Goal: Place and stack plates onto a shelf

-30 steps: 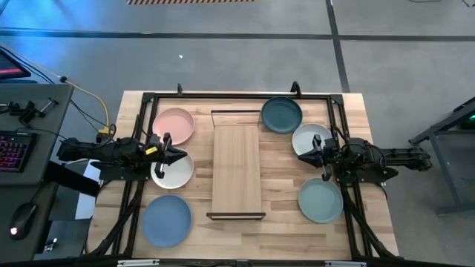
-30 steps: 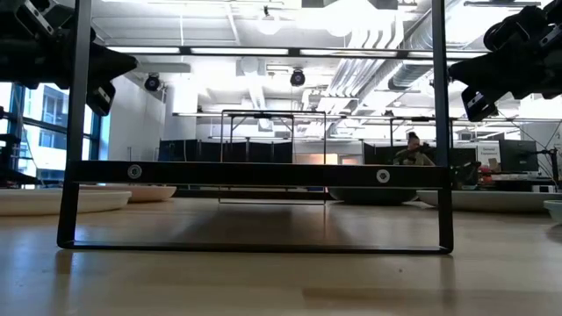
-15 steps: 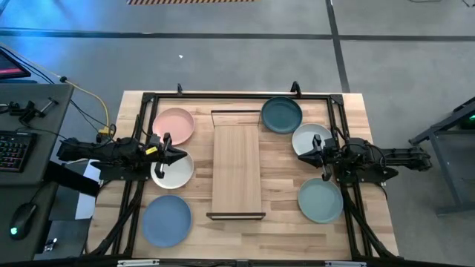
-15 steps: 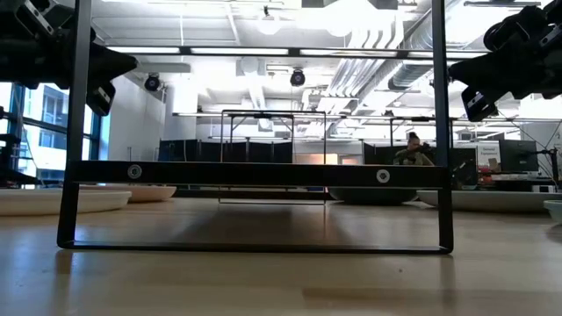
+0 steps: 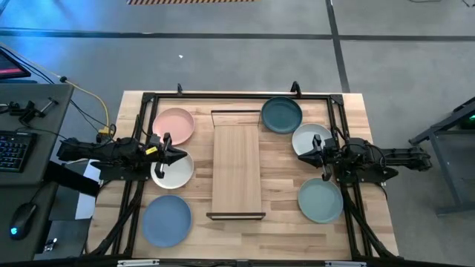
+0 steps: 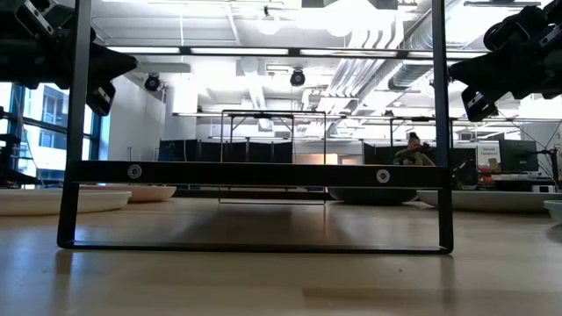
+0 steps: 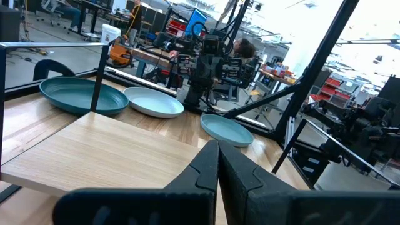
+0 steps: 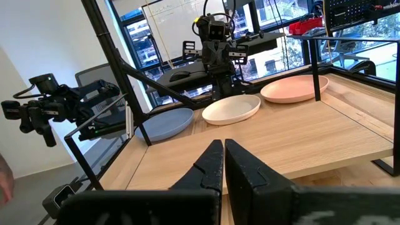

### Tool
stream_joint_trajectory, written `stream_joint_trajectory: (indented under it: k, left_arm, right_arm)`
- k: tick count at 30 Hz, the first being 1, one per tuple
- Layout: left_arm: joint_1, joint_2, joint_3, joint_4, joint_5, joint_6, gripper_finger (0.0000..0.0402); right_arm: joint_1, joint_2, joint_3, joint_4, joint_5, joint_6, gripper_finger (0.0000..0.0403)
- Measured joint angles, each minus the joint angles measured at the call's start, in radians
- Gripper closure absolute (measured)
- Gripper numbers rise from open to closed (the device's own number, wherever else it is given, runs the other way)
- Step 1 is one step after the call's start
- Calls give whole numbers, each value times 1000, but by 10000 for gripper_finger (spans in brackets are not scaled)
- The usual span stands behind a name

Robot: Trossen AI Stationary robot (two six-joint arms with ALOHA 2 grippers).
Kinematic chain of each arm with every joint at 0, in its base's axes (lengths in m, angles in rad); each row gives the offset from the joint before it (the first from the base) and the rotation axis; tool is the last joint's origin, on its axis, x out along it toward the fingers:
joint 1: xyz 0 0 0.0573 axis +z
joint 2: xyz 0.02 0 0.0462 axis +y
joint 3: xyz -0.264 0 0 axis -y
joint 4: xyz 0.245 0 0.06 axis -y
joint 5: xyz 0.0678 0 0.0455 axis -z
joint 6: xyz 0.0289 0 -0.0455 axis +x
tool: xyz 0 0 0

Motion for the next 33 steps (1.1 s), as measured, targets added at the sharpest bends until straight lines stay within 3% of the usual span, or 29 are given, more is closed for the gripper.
stream_joint_trajectory:
  k: [7, 13, 17, 21, 23, 27, 33]
  left_arm:
    - [0, 0, 0, 0, 0, 0, 401]
    - [0, 0, 0, 0, 0, 0, 401]
    - [0, 0, 0, 0, 0, 0, 401]
    - [0, 0, 0, 0, 0, 0, 401]
    - [0, 0, 0, 0, 0, 0, 402]
    - [0, 0, 0, 0, 0, 0, 401]
    - [0, 0, 0, 0, 0, 0, 402]
  right_arm:
    - [0, 0, 0, 0, 0, -9, 402]
    - [0, 0, 0, 16, 46, -124, 402]
    - [0, 0, 0, 274, 189, 49, 402]
    - [0, 0, 0, 600, 425, 241, 402]
    - [-1, 0, 0, 703, 489, 332, 402]
    - [-2, 0, 0, 726, 562, 346, 402]
    - [-3, 137, 98, 601, 643, 616, 399]
